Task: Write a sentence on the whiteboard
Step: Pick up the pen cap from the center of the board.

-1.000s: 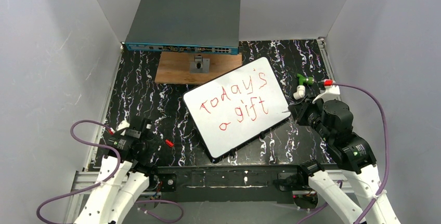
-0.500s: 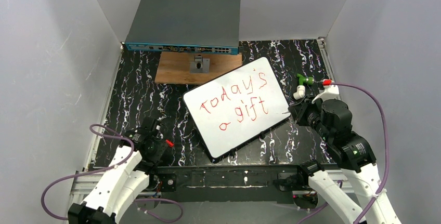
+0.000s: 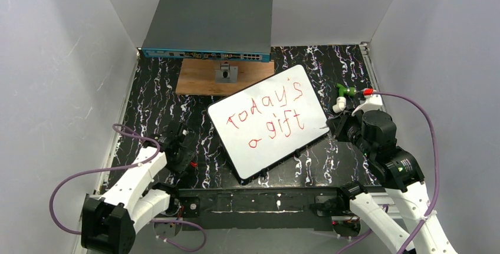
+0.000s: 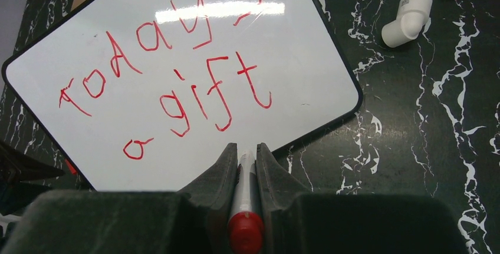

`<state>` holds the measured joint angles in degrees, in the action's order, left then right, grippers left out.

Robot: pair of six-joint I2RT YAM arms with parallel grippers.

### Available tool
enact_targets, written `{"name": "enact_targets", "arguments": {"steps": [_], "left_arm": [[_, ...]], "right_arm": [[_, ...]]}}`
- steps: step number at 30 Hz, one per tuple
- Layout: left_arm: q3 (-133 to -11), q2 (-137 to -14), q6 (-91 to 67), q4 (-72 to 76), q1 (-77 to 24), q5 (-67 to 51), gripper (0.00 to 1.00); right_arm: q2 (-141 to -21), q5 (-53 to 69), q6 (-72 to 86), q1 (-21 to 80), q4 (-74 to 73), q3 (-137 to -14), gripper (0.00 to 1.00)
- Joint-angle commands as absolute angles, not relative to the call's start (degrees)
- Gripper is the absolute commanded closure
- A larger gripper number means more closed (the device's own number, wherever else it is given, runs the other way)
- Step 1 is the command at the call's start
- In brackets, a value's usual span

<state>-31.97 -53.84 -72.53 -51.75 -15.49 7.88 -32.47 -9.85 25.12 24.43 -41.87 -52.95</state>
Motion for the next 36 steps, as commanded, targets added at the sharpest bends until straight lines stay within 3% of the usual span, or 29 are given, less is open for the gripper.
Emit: {"name": "enact_targets", "arguments": {"steps": [1,22,28,32,36], "left_arm": [[-32.43,-56.30,-71.66,-49.28,-15.29,7.81,0.56],[-34.25,-68.11,-68.30,-42.32,-15.27,8.85,0.62],[-33.66,-70.43,-67.87,-42.68,-15.26,9.98,0.77],[-33.42,-71.43,-66.52,-42.54,-15.29,10.15,0.96],[-33.75,-71.39,-64.66,-42.68,-15.21,9.83,1.00]], "right_arm": [[-32.54,-10.94,24.09,24.26,-39.06,-54.13,0.99],[-32.92,-9.27,23.47,24.27,-40.11,-53.71,0.99],[-33.27,-9.41,23.37,24.23,-39.78,-53.75,0.99],[-33.28,-9.65,23.21,24.26,-39.67,-53.67,0.99],[-33.00,-9.76,23.29,24.34,-39.57,-53.43,0.99]]}}
